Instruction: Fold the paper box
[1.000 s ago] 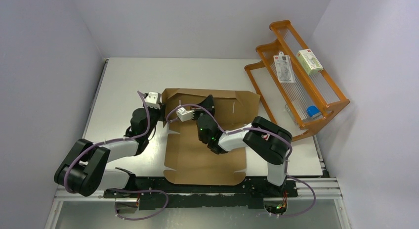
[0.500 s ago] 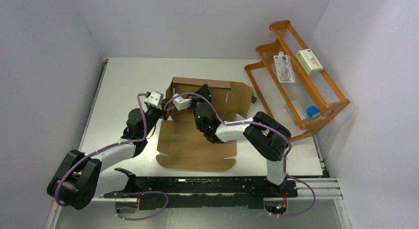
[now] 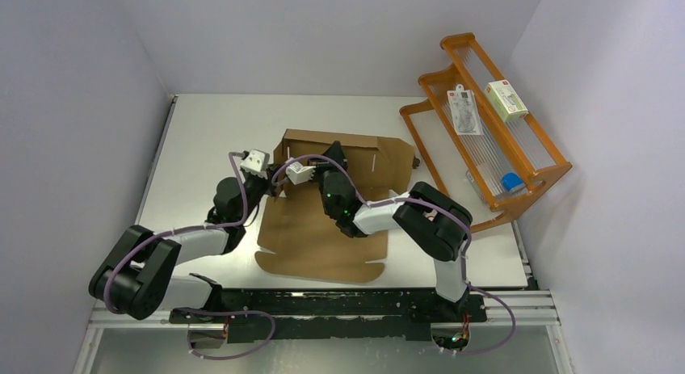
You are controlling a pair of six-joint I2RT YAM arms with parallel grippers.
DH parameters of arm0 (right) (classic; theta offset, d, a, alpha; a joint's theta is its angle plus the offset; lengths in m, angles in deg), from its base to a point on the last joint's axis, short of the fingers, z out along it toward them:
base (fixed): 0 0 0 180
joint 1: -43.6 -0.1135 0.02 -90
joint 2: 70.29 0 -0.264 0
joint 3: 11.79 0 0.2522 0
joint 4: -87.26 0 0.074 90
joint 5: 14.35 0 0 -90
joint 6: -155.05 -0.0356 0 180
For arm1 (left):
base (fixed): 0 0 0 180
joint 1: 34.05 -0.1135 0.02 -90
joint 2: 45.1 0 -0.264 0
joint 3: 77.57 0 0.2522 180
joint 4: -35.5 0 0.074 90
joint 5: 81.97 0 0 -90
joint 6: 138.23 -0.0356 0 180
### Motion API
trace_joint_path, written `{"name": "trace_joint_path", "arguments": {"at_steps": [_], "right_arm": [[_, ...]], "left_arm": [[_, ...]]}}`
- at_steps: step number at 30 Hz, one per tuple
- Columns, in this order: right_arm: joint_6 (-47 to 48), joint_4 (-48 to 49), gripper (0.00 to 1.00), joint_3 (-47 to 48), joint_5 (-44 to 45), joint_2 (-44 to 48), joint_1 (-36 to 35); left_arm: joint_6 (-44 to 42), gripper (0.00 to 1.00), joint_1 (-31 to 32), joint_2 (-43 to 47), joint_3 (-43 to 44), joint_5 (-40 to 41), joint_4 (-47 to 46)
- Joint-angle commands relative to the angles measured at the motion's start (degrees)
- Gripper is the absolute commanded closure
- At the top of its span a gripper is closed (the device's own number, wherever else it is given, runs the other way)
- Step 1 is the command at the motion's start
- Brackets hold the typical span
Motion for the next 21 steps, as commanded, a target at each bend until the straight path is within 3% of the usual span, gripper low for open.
{"name": "trace_joint_path", "arguments": {"at_steps": [1, 5, 11, 21], "right_arm": [[1.66, 8.5, 0.94, -2.81, -3.5, -2.18, -1.37], [3.83, 14.17, 0.94, -5.02, -2.47, -3.41, -2.46], [4.42, 15.29, 0.92, -7.0, -1.55, -3.28, -4.55], [0.34, 9.81, 0.87, -8.42, -0.43, 0.25, -6.34]], "left_arm": [[4.15, 0.92, 2.9, -0.34, -2.49, -2.18, -4.49], [4.73, 0.92, 5.14, -0.2, -3.85, 0.41, -5.02], [5.89, 0.91, 7.84, -3.15, -7.12, 6.52, -8.89], [9.72, 0.89, 8.37, -6.39, -9.13, 6.67, -13.58]]}}
